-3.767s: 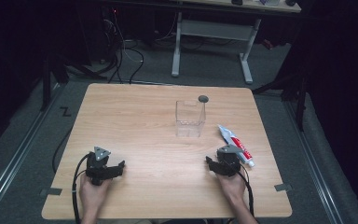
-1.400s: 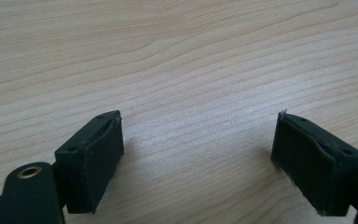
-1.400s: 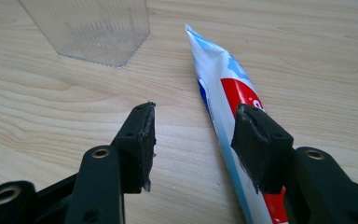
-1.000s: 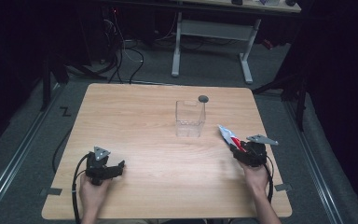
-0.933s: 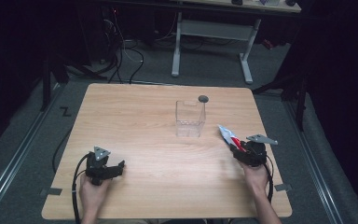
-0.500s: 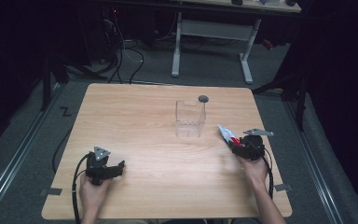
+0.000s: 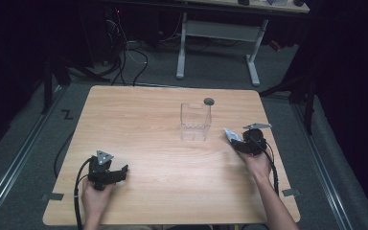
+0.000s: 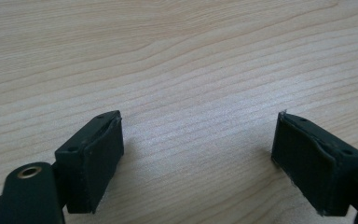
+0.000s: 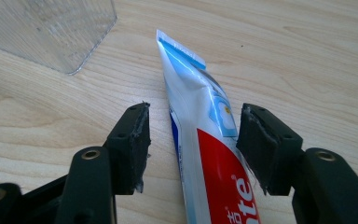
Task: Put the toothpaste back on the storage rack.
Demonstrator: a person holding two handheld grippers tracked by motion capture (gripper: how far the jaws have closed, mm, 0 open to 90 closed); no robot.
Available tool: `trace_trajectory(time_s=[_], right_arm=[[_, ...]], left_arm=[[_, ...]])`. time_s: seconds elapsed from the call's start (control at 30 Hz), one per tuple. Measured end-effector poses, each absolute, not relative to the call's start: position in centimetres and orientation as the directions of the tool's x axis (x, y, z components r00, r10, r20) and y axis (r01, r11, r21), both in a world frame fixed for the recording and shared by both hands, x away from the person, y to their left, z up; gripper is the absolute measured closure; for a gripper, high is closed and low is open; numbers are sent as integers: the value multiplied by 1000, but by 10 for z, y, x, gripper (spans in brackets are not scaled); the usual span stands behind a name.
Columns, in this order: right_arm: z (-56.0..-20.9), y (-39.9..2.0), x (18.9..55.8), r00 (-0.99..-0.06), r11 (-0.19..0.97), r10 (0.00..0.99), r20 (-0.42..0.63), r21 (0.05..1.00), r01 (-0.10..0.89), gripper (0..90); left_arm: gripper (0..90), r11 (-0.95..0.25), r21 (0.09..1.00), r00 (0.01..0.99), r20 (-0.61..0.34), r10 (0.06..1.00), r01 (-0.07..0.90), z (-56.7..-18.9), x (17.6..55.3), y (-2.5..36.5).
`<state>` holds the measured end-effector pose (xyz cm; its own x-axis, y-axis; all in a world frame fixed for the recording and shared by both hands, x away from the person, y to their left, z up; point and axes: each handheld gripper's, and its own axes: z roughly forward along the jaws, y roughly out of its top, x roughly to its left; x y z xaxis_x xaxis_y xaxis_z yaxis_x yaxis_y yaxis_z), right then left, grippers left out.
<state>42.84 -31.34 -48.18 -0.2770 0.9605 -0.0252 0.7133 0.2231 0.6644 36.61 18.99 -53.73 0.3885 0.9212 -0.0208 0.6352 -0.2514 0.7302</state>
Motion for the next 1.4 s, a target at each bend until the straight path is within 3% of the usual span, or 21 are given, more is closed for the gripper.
trace_trajectory(time_s=[1.4], right_arm=[[-505,-304,468,-285,277,956,-62,499,821,470]], left_arm=[[172,-254,730,389,-17,921,635,-537,366,190]])
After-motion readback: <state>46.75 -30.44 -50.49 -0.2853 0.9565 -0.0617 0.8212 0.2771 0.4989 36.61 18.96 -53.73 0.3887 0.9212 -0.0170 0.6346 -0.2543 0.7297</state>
